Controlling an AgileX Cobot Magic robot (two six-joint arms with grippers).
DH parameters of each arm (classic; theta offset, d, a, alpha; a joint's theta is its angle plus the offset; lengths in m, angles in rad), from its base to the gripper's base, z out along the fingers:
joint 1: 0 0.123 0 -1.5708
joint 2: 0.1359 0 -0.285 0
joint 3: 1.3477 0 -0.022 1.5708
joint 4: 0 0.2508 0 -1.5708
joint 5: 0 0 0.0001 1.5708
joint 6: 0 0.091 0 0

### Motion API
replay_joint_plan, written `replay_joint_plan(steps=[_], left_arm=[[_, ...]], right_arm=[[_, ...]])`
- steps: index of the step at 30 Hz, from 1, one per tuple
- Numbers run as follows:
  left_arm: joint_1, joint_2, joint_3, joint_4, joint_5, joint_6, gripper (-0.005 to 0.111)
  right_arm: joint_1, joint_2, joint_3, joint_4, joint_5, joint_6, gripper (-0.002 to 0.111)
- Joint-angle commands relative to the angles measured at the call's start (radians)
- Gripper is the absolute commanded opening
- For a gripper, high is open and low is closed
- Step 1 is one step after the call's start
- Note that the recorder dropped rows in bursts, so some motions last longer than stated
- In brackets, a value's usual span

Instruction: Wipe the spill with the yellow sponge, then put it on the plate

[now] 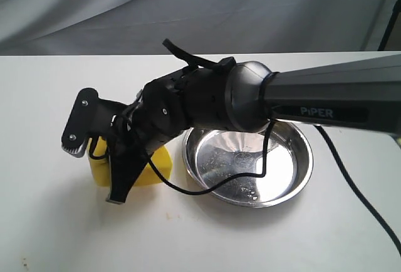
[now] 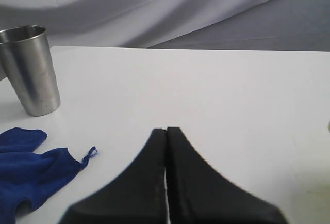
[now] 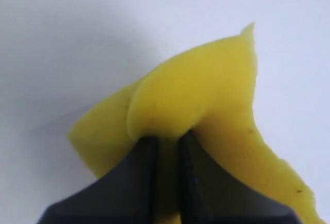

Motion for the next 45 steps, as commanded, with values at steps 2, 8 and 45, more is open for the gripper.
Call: replay_joint_plan(steps=[2, 8, 45], left_arm=[[-0.004, -0.004, 0.002, -0.001, -0.004, -0.004, 0.0], [-0.004, -0.004, 0.002, -0.001, -0.004, -0.004, 0.0], [-0.004, -0.004, 0.002, -0.001, -0.004, -0.004, 0.0]], right_arm=[[-0.008, -0.007, 0.002, -0.002, -0.069, -0.008, 0.0], [-0.008, 0.053, 0.002, 0.033, 0.157, -0.008, 0.0], [-0.043, 0.242, -0.304, -0.03, 0.361, 0.198, 0.0]])
